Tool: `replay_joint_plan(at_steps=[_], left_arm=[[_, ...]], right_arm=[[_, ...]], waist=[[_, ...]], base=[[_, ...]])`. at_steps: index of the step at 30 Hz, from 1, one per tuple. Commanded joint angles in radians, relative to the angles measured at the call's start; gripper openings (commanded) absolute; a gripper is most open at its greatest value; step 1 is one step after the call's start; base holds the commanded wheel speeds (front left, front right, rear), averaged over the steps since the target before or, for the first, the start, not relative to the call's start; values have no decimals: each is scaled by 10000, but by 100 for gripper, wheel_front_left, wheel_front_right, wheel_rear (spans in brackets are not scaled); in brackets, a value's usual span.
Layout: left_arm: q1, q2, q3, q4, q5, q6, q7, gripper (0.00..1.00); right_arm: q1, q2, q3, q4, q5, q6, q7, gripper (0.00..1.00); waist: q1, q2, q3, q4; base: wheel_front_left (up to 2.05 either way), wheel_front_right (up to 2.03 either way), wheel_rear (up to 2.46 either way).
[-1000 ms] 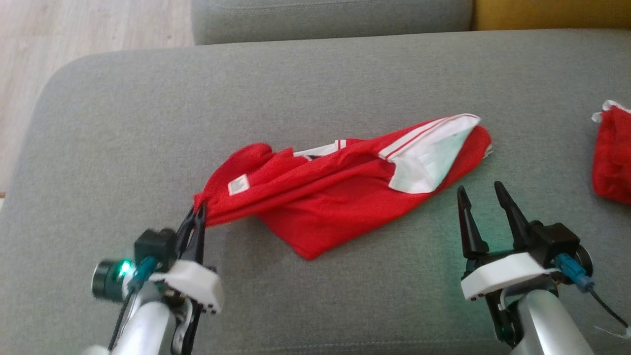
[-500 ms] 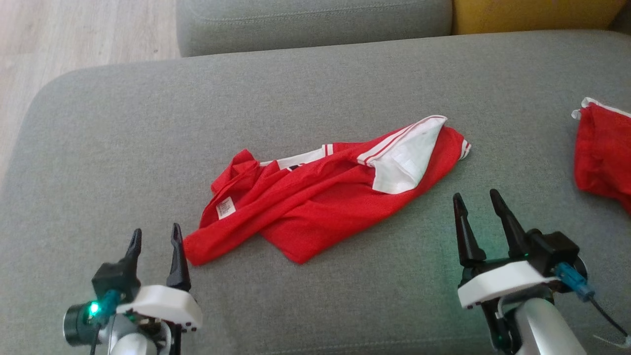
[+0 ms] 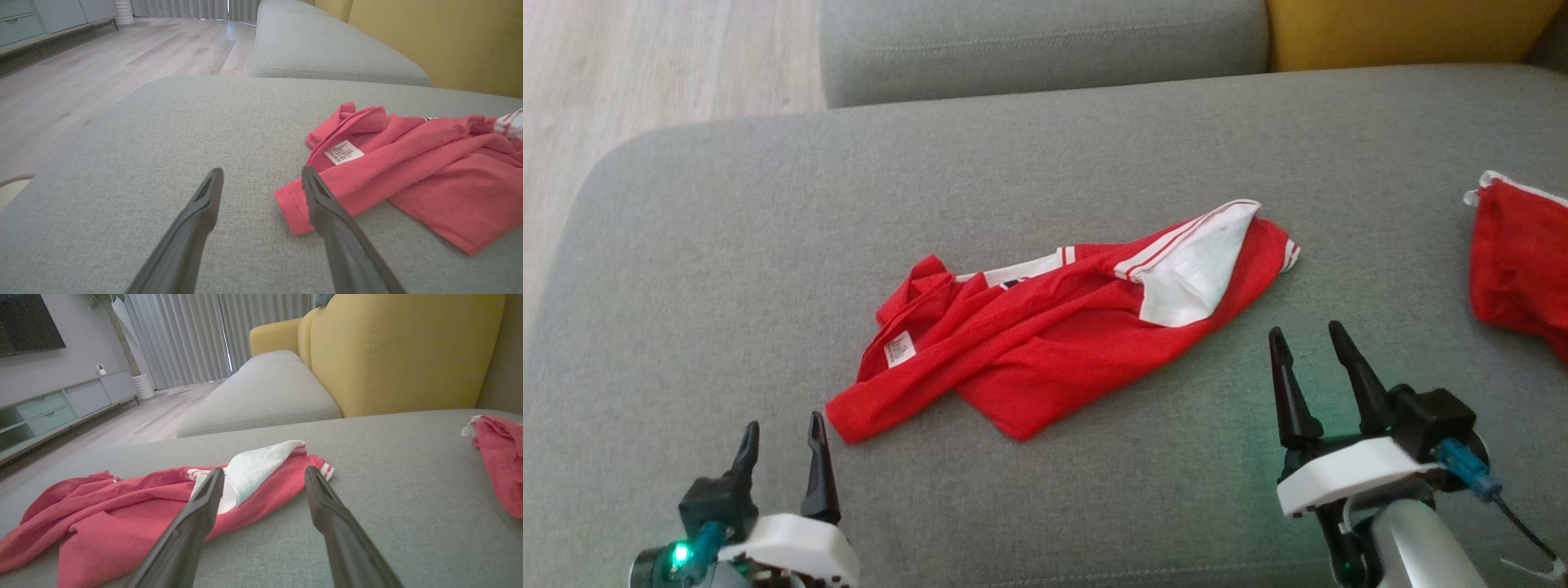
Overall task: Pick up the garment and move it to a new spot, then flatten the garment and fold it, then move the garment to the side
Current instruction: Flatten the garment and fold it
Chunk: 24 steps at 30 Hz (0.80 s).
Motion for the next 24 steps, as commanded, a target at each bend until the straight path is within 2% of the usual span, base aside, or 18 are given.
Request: replay_joint_plan(at_steps=[1, 10, 11, 15, 24], left_arm=[[-380, 0, 314, -255, 99, -15, -62, 100], [-919, -7, -313, -200, -63, -169, -62, 100], [-1095, -7, -512, -151, -131, -232, -63, 100], [-1370, -7, -814, -127, -187, -288, -63, 100], [-1748, -8, -1154, -133, -462, -252, -63, 100]], right_arm=[[-256, 18, 257, -237, 34, 63, -93, 100], [-1488, 18, 285, 659, -392, 63, -93, 100], [-2112, 18, 130, 1163, -775, 63, -81, 100], [-2788, 18, -236, 1862, -1659, 63, 61, 100], [-3375, 18, -1012, 2747, -3288, 63, 454, 100]], waist=[[0, -1, 70, 52], [0, -1, 870, 788], [0, -1, 1141, 1072], [0, -1, 1448, 1393], [0, -1, 1870, 1680]], base=[[0, 0, 0], [0, 0, 0], [0, 0, 0], [0, 0, 0], [0, 0, 0]])
